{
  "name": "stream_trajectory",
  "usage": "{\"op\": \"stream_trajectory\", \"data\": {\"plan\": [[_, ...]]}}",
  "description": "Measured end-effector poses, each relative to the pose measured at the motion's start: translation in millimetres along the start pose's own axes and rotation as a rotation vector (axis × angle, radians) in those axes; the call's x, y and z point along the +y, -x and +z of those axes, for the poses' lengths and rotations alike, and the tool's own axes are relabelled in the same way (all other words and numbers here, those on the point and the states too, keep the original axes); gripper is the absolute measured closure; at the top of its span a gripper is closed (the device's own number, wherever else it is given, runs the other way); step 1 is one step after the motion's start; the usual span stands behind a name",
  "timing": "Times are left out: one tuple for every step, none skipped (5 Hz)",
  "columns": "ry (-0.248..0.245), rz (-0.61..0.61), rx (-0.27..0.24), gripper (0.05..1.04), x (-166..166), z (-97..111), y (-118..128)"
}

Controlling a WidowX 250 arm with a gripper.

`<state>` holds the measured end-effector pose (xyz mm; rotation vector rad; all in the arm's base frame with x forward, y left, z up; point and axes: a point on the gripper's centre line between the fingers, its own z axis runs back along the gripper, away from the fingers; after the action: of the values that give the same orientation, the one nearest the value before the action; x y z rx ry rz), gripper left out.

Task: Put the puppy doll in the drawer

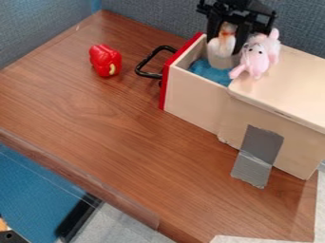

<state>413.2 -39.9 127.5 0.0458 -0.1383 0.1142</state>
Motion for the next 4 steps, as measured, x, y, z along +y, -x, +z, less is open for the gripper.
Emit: {"op": "stream_trajectory", "data": {"plan": [[-0.001,-0.001,0.009,0.214,6.7,-0.1,-0.2],[0.019,0.007,0.029,0.073,12.3,-2.8,1.8],[0.027,0.01,0.042,0.077,15.6,1.5,4.3],[0.055,0.005,0.014,0.083,19.6,22.2,5.2]]}}
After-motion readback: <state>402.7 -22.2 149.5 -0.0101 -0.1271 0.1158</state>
